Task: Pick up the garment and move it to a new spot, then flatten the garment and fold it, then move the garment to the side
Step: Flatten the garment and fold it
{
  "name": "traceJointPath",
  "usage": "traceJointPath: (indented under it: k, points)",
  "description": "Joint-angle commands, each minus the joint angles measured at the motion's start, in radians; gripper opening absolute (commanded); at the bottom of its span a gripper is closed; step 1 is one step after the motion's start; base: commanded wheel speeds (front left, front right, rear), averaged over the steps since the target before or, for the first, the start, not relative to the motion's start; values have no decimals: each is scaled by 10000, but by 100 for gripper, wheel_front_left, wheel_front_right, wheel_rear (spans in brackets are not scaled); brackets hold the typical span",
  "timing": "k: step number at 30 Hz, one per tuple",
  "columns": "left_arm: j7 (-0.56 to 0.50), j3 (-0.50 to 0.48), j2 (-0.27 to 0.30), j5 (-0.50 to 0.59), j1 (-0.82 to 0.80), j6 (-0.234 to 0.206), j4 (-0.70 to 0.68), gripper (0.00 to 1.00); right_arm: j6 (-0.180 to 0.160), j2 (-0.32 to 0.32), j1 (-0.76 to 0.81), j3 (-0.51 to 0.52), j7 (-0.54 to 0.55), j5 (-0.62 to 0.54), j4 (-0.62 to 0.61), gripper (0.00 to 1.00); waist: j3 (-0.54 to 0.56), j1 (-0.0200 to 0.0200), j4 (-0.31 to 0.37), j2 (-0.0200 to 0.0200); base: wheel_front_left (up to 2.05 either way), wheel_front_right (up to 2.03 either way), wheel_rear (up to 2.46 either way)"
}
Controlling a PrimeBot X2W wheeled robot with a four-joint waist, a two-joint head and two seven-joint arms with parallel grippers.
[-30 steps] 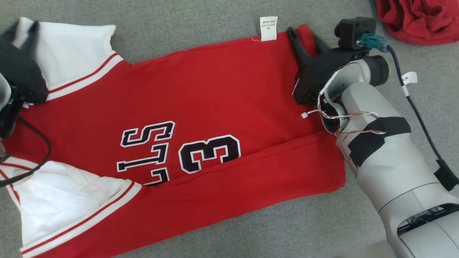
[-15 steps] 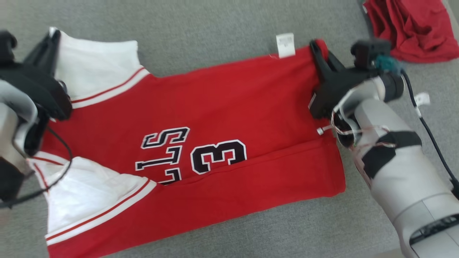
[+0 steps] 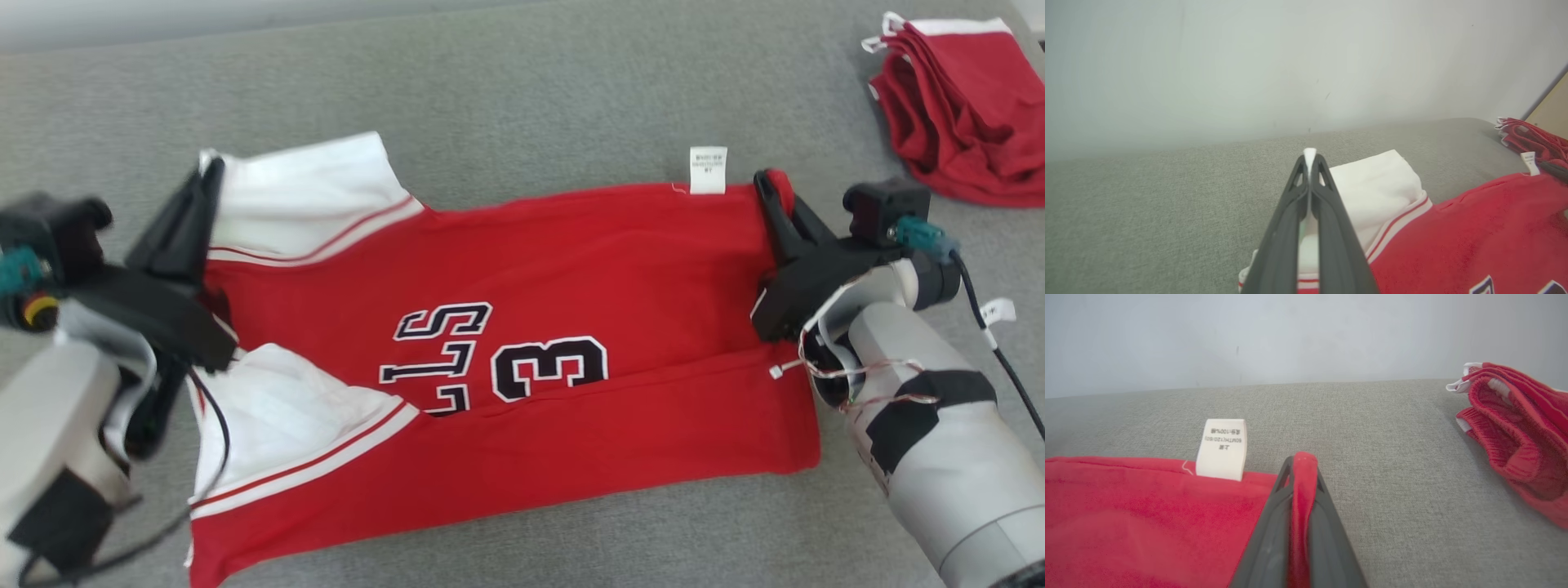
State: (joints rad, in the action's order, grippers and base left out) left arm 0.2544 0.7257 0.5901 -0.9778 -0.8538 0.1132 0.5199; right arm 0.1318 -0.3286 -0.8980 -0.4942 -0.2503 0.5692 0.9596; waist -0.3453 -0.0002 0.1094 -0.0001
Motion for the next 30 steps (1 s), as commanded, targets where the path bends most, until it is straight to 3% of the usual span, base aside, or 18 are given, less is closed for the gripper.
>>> traceJointPath:
  k: [1, 10, 16, 30]
  points:
    - [77, -94, 64, 11, 391, -98, -233, 0, -29, -17, 208, -15, -66, 43, -71, 0, 228, 2, -225, 1, 0, 0, 0]
    - [105, -1153, -85, 177, 2676, -807, -2483, 0, -29, -304, 951, 229, -143, 161, -686, 0, 536, 2, -438, 1, 0, 0, 0]
    - [108, -1855, -352, 448, 4075, -1124, -3194, 0, -29, -511, 1764, 742, -146, 22, -1529, 0, 761, 2, -550, 1, 0, 0, 0]
    - [110, -3023, -1332, 1140, 6043, -924, -3246, 0, -29, -499, 4298, 2419, -137, -177, -3861, 0, 999, 2, -703, 1, 0, 0, 0]
